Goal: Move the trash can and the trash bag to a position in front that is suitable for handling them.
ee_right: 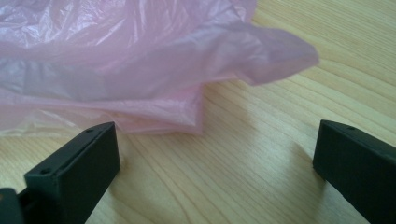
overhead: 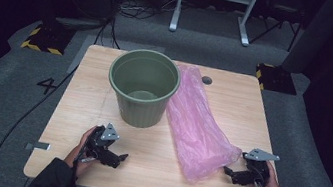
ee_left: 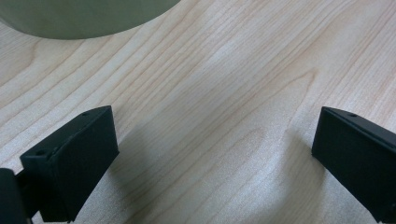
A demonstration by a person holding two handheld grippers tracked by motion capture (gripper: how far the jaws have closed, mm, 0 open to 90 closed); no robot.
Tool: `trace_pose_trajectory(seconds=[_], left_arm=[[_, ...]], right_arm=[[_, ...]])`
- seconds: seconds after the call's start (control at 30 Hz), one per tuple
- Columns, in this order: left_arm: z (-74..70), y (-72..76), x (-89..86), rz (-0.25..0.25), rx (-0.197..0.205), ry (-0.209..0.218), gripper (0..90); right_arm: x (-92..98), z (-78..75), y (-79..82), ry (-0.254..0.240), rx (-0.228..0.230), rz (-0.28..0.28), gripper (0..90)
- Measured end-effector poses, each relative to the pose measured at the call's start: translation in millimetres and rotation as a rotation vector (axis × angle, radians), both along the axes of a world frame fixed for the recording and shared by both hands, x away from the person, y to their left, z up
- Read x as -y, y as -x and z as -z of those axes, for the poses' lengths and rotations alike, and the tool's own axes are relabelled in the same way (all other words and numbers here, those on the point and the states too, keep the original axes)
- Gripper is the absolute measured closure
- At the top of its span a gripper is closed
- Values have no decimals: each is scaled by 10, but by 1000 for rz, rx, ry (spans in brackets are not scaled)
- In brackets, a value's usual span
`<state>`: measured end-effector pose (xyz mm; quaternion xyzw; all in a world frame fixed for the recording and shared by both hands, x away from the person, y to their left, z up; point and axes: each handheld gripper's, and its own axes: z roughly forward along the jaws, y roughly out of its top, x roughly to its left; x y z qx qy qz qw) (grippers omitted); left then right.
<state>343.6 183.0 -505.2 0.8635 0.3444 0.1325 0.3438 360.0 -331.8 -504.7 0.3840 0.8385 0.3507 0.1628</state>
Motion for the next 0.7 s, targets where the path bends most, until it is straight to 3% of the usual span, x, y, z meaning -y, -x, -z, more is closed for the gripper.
trace_pose_trajectory(seconds=[0.13,0.2,0.37,0.57,0.7], left_arm=[[0,-10,-2,9,-2,1,0],[0,-11,-3,11,-2,1,0],[0,-11,-4,11,-2,1,0],[0,-6,-14,14,-1,0,0],[1,2,-22,13,0,1,0]], right_arm=[[81,-9,14,-14,12,27,85],[108,-20,31,-20,22,40,165],[135,-50,86,-7,21,14,154],[43,-163,189,16,55,-1,165],[17,-289,260,-16,96,-23,170]])
